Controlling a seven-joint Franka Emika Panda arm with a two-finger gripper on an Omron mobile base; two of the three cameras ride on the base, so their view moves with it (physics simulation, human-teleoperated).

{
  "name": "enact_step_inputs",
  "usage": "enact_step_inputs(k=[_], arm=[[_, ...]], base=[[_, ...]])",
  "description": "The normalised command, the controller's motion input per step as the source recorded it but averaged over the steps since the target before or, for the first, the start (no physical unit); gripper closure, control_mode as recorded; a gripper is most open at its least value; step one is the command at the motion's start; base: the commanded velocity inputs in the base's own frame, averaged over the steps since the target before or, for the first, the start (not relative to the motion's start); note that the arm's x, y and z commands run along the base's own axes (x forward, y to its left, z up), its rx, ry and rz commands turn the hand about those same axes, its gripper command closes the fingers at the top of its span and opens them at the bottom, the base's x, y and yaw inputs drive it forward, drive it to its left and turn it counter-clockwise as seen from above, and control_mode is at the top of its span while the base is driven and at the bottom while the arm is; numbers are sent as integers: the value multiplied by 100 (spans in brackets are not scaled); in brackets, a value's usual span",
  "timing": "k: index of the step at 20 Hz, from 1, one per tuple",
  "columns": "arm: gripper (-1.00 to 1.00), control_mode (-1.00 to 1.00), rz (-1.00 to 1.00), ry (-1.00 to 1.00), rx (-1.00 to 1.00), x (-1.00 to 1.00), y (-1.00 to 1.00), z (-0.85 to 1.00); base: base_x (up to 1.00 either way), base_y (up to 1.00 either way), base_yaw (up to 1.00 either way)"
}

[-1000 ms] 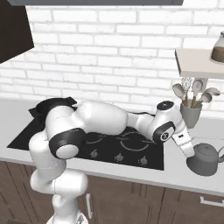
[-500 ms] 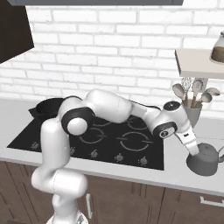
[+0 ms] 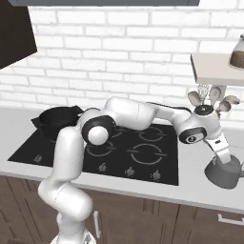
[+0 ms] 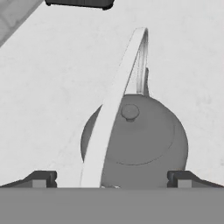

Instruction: Pick the kettle from the counter and place it on a stove burner. Then turn the burner on.

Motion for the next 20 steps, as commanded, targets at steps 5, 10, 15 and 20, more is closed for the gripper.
enact_step_inputs(k=[5, 10, 15, 20], arm=[[100, -100, 0, 0, 0, 21, -12, -14], [100, -100, 0, 0, 0, 11, -2, -18], [100, -100, 0, 0, 0, 0, 0, -2], [100, -100, 0, -2, -2, -16, 34, -15]], base=[[0, 0, 0], [0, 0, 0], [0, 0, 0], [0, 0, 0]])
